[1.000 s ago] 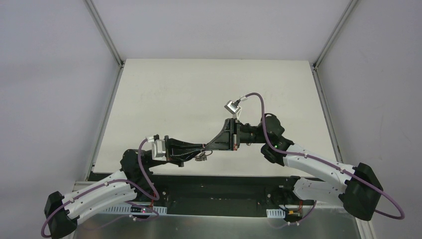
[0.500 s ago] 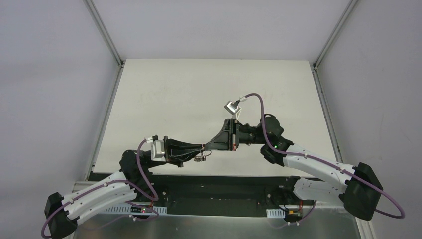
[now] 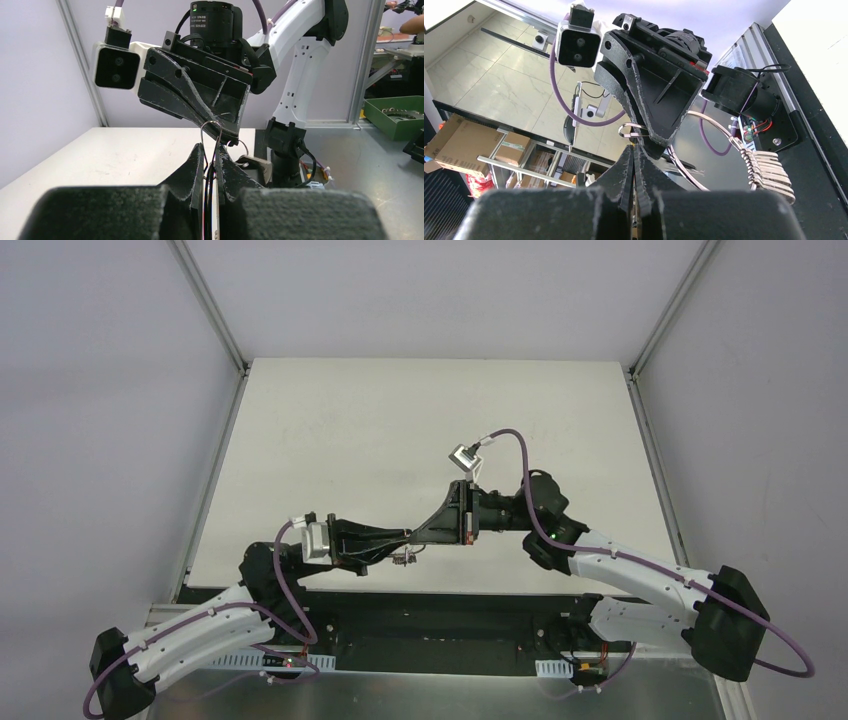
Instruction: Put the keys on the keyring
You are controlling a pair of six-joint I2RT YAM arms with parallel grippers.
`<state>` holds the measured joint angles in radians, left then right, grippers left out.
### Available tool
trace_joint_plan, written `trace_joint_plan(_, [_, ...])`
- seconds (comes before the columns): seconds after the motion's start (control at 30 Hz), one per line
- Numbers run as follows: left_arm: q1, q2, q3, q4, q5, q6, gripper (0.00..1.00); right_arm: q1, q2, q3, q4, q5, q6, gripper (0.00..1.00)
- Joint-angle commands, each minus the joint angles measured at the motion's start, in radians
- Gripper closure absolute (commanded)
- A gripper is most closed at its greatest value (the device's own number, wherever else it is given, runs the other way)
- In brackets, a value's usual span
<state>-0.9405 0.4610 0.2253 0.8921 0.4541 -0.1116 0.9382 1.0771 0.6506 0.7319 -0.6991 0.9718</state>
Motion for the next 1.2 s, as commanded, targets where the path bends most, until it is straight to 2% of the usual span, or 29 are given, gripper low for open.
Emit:
trace_joint_plan(0.0, [0.011,-0.026,-0.007,0.071,-0.020,0.021,1.00,0.006,-0.018,0.008,0.004,0.021,-0.029,1.00])
trace_joint_plan(0.2, [0.011,-0.025,-0.005,0.065,-0.017,0.021,1.00,0.007,-0.022,0.012,-0.003,0.038,-0.039,1.00])
trace_joint_plan(0.33, [0.010,-0.034,-0.005,0.032,-0.046,0.035,1.00,0.005,-0.055,0.020,-0.076,0.058,-0.088,1.00])
trace_joint_plan(0.73, [0.011,-0.084,-0.005,-0.150,-0.437,0.102,1.00,-0.037,-0.190,-0.030,-0.276,0.120,-0.173,1.00])
trace_joint_plan(0.97, [0.011,-0.082,-0.006,-0.159,-0.448,0.102,1.00,-0.095,-0.219,-0.030,-0.562,0.247,-0.330,1.00])
trace_joint_plan(1.17, [0.011,-0.077,-0.008,-0.160,-0.448,0.102,1.00,-0.121,-0.161,-0.019,-0.749,0.412,-0.454,1.00])
